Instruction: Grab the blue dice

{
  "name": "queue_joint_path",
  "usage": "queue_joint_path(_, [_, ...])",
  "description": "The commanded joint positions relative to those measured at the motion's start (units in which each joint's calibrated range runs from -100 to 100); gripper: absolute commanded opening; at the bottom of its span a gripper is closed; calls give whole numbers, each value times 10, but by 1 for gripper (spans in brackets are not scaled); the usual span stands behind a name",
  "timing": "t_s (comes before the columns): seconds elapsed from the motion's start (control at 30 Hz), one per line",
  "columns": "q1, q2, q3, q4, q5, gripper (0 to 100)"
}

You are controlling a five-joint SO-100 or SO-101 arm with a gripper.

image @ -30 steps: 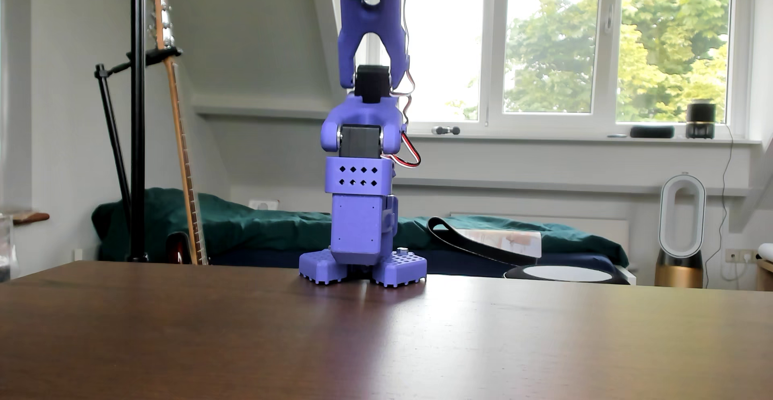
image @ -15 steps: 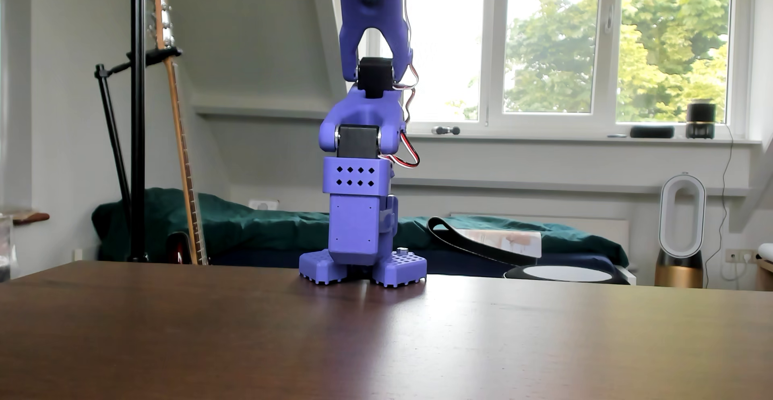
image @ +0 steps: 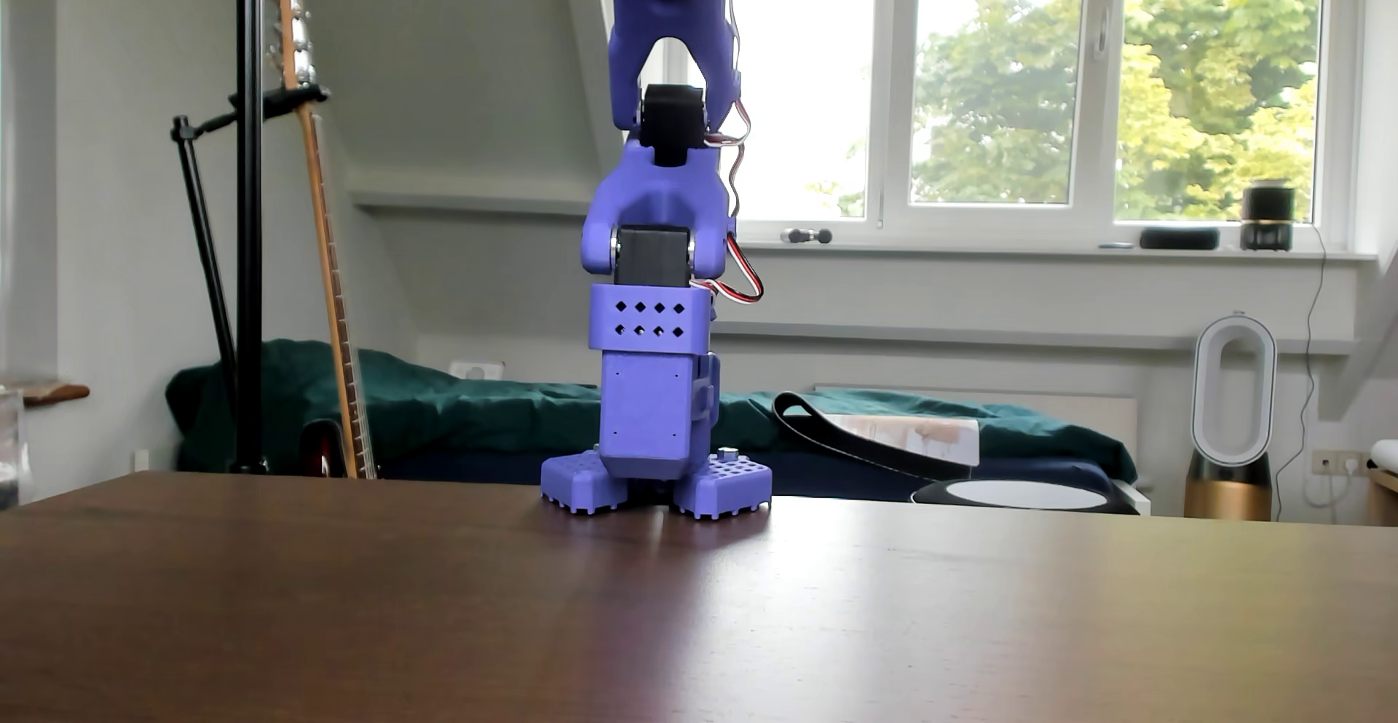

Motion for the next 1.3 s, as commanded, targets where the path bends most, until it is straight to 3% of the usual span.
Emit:
queue_joint_path(0.0, [-6, 2, -27, 2, 6, 22])
queue_joint_path(1.0, [-1, 1, 12, 0, 6, 21])
queue_joint_path(1.2, [17, -2, 79, -1, 5, 0])
queue_joint_path(1.27, [15, -15, 108, -3, 5, 3])
